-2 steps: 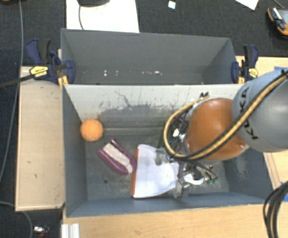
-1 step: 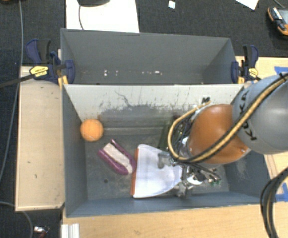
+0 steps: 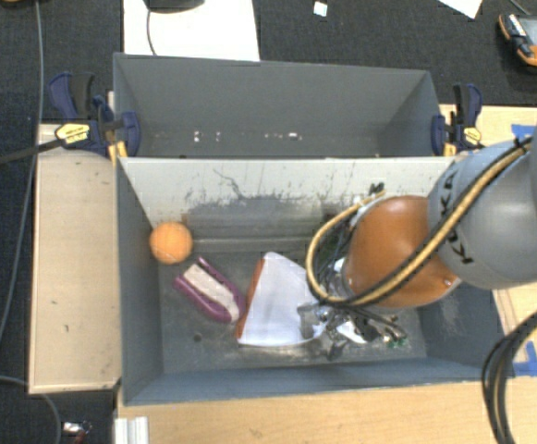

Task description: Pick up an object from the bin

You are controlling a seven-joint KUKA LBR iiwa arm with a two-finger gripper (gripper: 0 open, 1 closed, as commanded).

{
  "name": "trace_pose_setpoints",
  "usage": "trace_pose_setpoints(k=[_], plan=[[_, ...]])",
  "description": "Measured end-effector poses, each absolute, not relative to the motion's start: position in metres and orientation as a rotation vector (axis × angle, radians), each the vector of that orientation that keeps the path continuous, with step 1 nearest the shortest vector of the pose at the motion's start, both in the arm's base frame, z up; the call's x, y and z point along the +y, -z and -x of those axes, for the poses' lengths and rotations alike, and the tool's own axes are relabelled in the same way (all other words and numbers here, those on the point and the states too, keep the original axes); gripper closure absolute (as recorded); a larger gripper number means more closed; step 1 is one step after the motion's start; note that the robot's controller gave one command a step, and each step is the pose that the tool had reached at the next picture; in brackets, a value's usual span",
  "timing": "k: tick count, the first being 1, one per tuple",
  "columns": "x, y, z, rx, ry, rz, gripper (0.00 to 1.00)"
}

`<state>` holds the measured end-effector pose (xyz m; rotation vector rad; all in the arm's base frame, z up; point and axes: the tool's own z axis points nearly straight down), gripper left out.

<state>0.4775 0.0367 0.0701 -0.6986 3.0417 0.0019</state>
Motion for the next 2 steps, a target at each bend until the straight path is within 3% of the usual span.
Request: trace_pose_setpoints(k=[2], plan=[[0.0368, -0.0773, -0.4772, 3.042, -0.003, 0.696, 1.00]])
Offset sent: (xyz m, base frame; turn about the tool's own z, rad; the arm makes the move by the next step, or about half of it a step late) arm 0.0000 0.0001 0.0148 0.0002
